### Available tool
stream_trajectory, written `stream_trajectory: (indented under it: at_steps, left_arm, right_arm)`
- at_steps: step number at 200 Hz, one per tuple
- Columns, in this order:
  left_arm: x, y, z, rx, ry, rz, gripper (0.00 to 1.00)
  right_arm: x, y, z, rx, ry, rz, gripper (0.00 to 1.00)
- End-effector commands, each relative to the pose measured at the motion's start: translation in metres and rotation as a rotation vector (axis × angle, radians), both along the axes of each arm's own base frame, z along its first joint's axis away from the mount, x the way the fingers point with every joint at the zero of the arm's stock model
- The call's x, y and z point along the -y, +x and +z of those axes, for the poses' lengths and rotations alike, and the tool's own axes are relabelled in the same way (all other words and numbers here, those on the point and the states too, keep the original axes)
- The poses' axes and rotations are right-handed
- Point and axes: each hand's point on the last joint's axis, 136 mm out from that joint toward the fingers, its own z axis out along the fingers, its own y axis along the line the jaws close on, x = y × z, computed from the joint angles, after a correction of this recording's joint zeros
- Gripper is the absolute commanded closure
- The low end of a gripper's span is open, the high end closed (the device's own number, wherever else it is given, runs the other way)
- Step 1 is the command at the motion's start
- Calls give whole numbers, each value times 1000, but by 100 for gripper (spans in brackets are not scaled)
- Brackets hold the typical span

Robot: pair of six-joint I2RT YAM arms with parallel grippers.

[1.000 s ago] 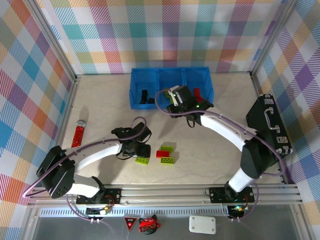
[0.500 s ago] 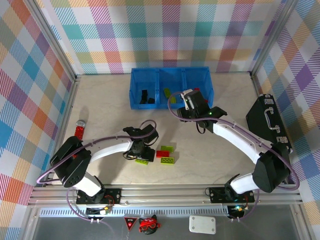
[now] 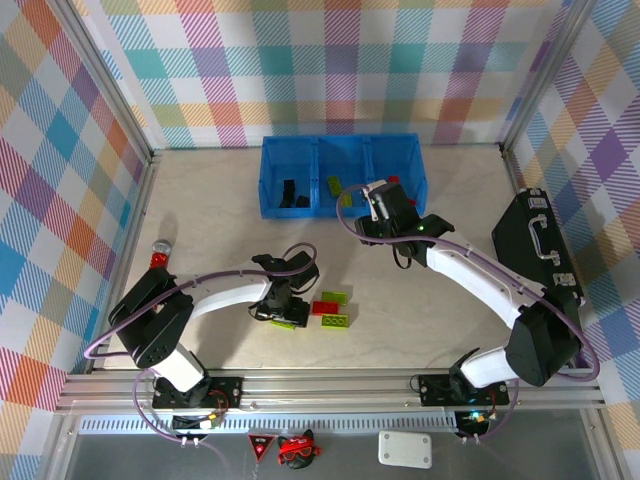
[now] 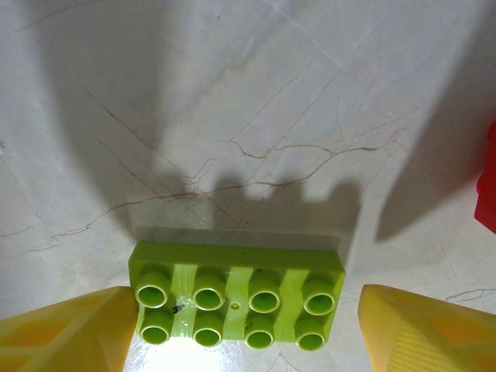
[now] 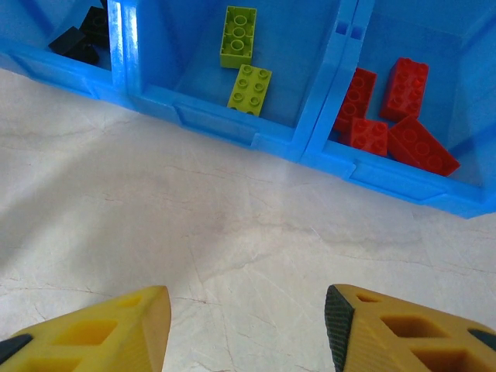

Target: Sort the legos into containers by color

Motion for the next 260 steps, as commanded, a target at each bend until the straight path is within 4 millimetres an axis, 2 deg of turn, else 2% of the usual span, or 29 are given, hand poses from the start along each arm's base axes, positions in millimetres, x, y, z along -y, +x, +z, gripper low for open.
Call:
stream_trajectory:
  at_steps: [1,52,121,211,260]
  left_arm:
    - [1,-9,-7,-35,17,-30,25]
    - [-1,-9,-9,-37,29,-30,25]
    - [0,-3,1,-10,36,-33,21]
    - [4,-2,9,4,27,-35,22]
    - [-6,-3,7,4,77,-34,19]
  right_arm:
    - [5,-3,4,8,12,-23,43]
    - [6,-4,2,5,9,-22,43]
    - [5,-4,1,2,13,-23,43]
    - [4,-3,0,-4,14,-21,43]
    - [3,-3,0,-5,15,-20,43]
